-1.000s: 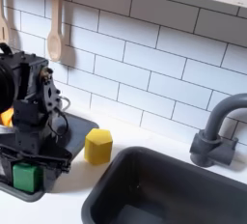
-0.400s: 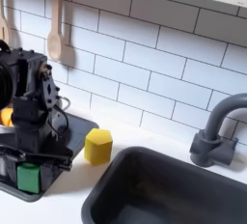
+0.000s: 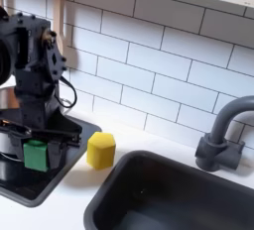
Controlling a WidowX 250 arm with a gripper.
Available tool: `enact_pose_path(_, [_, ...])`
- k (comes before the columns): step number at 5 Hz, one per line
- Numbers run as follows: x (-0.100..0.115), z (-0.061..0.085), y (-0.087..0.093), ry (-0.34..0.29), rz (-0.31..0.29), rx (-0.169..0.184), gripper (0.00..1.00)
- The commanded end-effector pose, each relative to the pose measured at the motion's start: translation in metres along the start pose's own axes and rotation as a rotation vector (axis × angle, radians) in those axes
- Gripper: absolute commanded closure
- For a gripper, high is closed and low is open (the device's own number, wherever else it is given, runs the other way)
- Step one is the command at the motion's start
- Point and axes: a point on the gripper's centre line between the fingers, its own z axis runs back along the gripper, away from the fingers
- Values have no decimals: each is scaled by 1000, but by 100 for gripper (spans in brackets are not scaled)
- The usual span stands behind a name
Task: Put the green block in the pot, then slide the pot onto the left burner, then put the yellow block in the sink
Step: 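Put the green block in the pot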
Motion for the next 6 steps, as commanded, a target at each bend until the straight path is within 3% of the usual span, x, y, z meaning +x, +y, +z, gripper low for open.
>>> enact_pose_path(1, [12,20,15,-28,36,-2,100])
enact_pose_path(3, [23,39,44,-62,100,3,100])
enact_pose_path(5, [27,32,74,-36,165,7,100])
enact_pose_path(6, [33,29,81,-35,175,9,100])
